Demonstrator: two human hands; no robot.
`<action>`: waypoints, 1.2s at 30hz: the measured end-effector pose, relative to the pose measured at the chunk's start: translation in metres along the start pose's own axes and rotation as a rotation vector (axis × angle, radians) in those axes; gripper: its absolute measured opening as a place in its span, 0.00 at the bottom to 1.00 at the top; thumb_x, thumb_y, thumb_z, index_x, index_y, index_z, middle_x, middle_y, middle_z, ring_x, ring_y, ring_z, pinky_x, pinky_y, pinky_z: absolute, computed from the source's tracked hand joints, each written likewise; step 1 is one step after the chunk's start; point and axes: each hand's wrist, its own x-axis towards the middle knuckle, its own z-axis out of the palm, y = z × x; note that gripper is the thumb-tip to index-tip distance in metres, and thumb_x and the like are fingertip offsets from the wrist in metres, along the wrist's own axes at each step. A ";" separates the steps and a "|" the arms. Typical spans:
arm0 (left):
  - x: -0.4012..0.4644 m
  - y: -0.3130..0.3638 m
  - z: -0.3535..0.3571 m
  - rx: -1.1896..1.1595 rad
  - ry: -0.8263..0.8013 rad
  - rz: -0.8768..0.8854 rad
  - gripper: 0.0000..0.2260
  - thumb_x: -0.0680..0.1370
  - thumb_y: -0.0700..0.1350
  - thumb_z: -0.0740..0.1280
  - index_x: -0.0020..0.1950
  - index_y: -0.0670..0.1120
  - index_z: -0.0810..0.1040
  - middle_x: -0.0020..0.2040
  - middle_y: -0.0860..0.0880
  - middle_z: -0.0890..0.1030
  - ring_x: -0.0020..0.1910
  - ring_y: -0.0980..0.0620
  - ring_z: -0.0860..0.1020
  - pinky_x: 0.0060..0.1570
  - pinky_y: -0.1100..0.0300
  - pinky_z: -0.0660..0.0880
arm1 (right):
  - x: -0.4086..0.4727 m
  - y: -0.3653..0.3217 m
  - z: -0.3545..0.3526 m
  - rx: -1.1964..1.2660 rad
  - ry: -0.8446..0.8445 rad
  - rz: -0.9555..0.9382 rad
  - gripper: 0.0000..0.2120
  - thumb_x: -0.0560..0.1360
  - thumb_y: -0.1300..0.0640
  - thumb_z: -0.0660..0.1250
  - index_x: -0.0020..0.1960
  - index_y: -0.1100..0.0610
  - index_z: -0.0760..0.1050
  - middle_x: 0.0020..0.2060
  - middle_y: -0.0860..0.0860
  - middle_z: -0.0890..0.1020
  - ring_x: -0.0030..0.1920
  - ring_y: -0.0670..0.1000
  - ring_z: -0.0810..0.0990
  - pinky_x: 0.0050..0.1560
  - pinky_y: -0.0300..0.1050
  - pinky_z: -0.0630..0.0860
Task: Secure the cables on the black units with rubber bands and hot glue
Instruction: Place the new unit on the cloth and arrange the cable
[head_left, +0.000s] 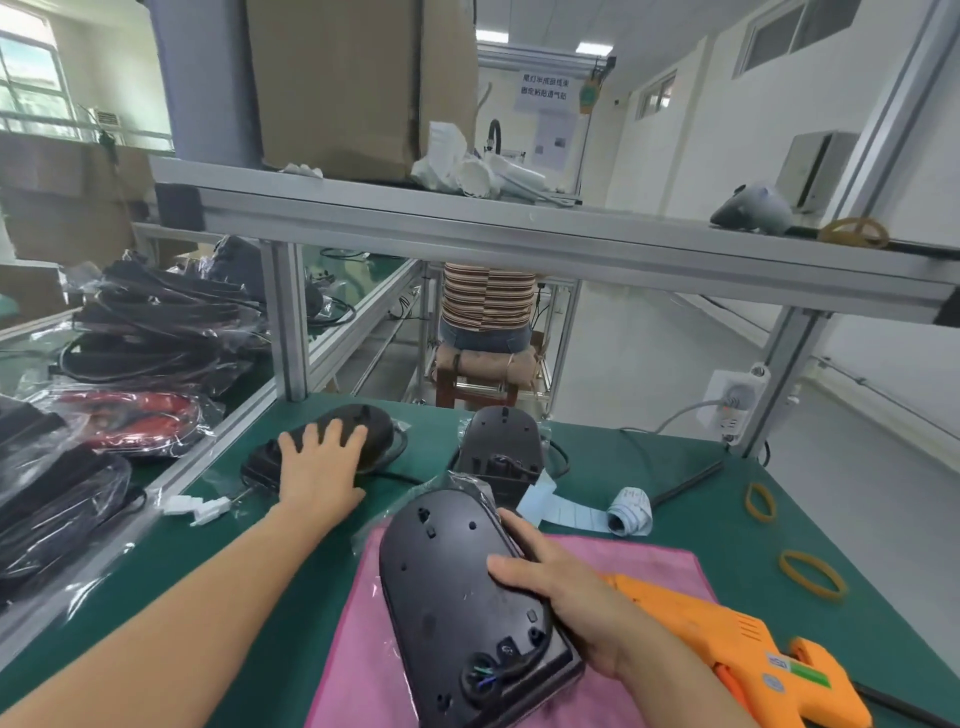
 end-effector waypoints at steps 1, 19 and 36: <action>0.005 -0.003 0.001 0.023 0.008 0.002 0.34 0.76 0.56 0.66 0.77 0.52 0.55 0.75 0.46 0.63 0.72 0.42 0.64 0.69 0.40 0.60 | -0.002 -0.001 -0.002 -0.011 0.000 -0.015 0.28 0.66 0.54 0.74 0.64 0.43 0.69 0.51 0.47 0.85 0.53 0.53 0.84 0.45 0.42 0.80; -0.038 0.016 -0.014 -0.806 0.193 0.256 0.12 0.77 0.45 0.69 0.61 0.51 0.80 0.59 0.53 0.80 0.64 0.50 0.73 0.64 0.54 0.67 | -0.076 0.008 -0.051 0.172 -0.140 -0.029 0.30 0.67 0.63 0.69 0.69 0.54 0.72 0.64 0.55 0.78 0.64 0.59 0.77 0.67 0.55 0.71; -0.109 0.071 -0.048 -1.783 -0.490 -0.169 0.10 0.79 0.30 0.59 0.52 0.38 0.79 0.33 0.44 0.76 0.23 0.57 0.71 0.23 0.68 0.69 | -0.089 0.049 0.018 0.299 0.240 -0.024 0.22 0.72 0.63 0.69 0.65 0.52 0.73 0.53 0.57 0.84 0.53 0.59 0.83 0.48 0.50 0.82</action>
